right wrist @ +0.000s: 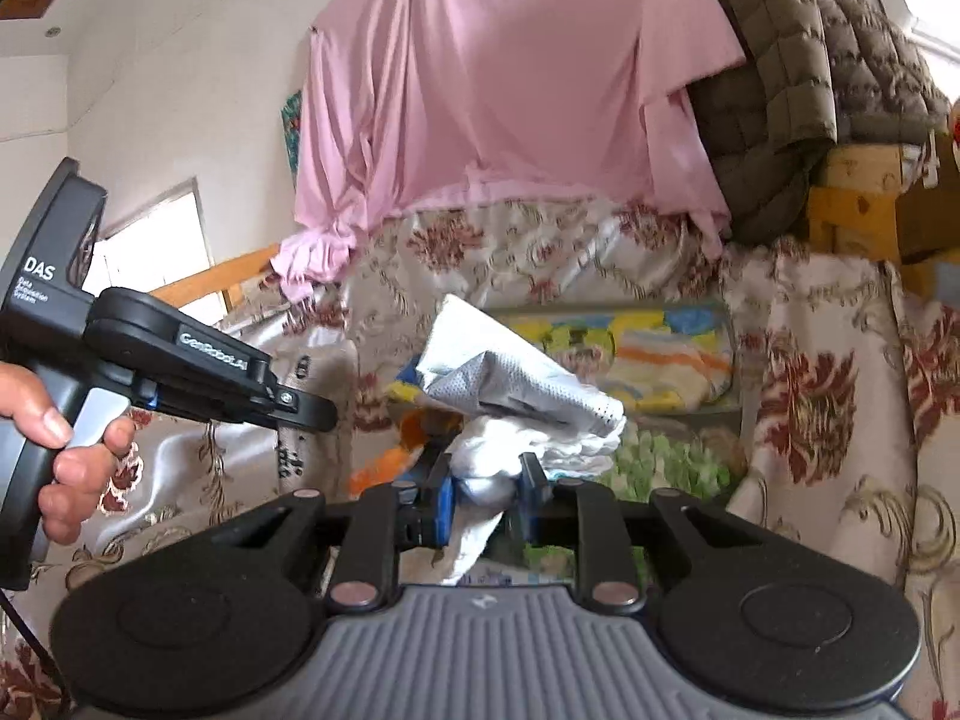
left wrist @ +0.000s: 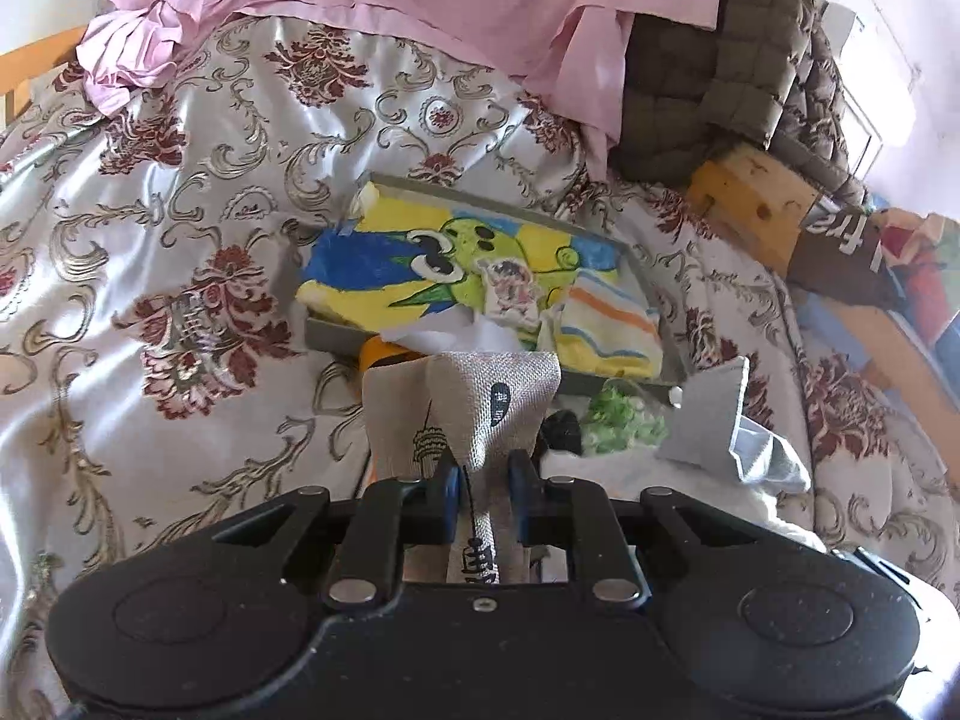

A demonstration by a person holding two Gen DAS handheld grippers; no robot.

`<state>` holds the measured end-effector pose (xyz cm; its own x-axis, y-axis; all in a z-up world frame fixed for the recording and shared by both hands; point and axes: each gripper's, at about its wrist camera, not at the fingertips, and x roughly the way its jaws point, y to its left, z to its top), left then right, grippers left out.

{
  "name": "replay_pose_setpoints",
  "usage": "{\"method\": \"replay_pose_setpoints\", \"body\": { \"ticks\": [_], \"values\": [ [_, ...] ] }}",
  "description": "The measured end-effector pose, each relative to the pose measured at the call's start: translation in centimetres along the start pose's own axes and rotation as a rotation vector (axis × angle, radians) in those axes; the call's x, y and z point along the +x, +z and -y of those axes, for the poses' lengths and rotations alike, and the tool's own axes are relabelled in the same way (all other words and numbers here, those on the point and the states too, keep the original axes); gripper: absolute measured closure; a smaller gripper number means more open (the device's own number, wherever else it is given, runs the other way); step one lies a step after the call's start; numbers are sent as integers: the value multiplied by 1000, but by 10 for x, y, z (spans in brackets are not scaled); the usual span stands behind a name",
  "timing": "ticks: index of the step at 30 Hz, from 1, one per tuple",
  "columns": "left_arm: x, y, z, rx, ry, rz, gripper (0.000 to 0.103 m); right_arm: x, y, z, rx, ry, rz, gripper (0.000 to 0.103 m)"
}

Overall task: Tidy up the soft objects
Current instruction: 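Grasp the beige drawstring bag with the left tool while the right tool lifts the mask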

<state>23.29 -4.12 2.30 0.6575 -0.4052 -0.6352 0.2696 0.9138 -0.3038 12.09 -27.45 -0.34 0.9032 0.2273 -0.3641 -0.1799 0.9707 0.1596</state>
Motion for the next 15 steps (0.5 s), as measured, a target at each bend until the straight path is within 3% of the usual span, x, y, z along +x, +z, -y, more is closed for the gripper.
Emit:
{"method": "replay_pose_setpoints", "body": {
  "ticks": [6, 15],
  "values": [
    [14, -9, -8, -24, 31, -41, 85, 23, -6, 5, 23, -8, -90, 75],
    [36, -12, -3, 9, 57, -57, 83, 42, -13, 2, 19, 0, -139, 64]
  ]
}}
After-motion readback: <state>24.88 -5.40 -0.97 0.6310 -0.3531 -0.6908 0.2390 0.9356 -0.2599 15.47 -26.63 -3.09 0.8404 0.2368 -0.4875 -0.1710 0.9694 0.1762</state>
